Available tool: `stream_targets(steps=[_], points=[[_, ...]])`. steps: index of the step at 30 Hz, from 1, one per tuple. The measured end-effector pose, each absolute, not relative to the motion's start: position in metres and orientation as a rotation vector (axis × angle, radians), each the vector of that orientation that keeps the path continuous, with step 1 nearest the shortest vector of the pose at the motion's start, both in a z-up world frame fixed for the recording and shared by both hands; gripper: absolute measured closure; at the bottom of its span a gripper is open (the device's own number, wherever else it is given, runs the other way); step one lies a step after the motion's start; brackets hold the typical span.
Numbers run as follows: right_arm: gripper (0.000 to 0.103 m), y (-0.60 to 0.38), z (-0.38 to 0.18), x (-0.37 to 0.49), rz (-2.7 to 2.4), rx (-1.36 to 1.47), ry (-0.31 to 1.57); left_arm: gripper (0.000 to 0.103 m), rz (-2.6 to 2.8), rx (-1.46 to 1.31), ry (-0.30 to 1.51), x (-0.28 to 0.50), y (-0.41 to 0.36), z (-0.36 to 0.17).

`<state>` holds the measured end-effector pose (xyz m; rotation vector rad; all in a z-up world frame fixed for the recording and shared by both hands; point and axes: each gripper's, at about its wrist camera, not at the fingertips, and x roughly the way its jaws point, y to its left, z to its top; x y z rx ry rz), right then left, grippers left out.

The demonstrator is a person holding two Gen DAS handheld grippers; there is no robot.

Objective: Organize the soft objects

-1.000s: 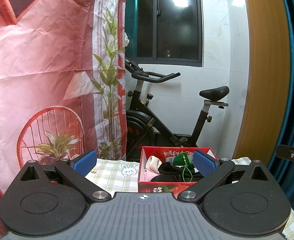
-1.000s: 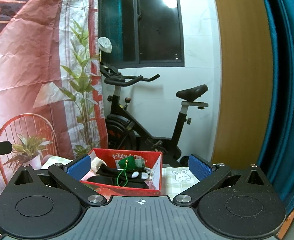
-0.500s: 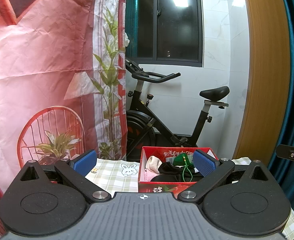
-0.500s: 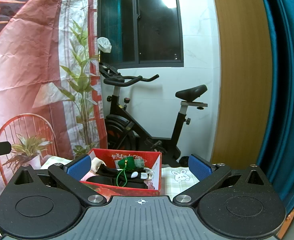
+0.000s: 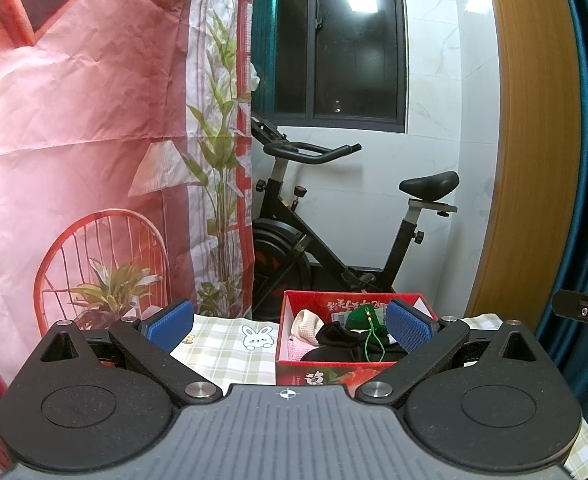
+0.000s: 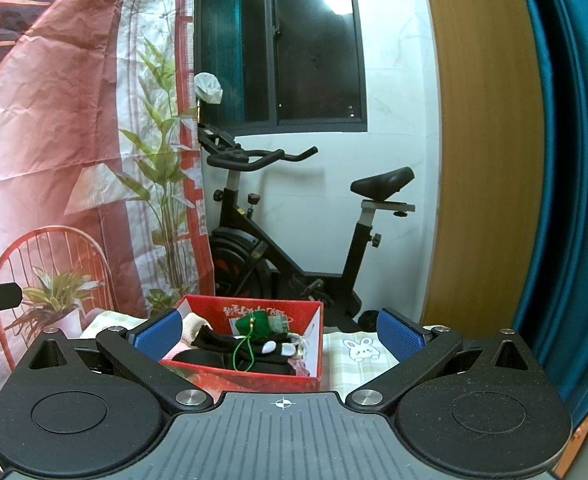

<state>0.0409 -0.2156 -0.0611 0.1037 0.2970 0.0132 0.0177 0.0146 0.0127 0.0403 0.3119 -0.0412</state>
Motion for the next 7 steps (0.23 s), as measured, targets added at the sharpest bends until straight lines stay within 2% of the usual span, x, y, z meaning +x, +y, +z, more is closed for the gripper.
stream_targets(steps=[7], points=[[0.000, -0.2155, -0.0608, 0.0410, 0.013, 0.103, 0.297, 0.000, -0.044, 0.042, 0.303, 0.0144, 0.0130, 0.0107]])
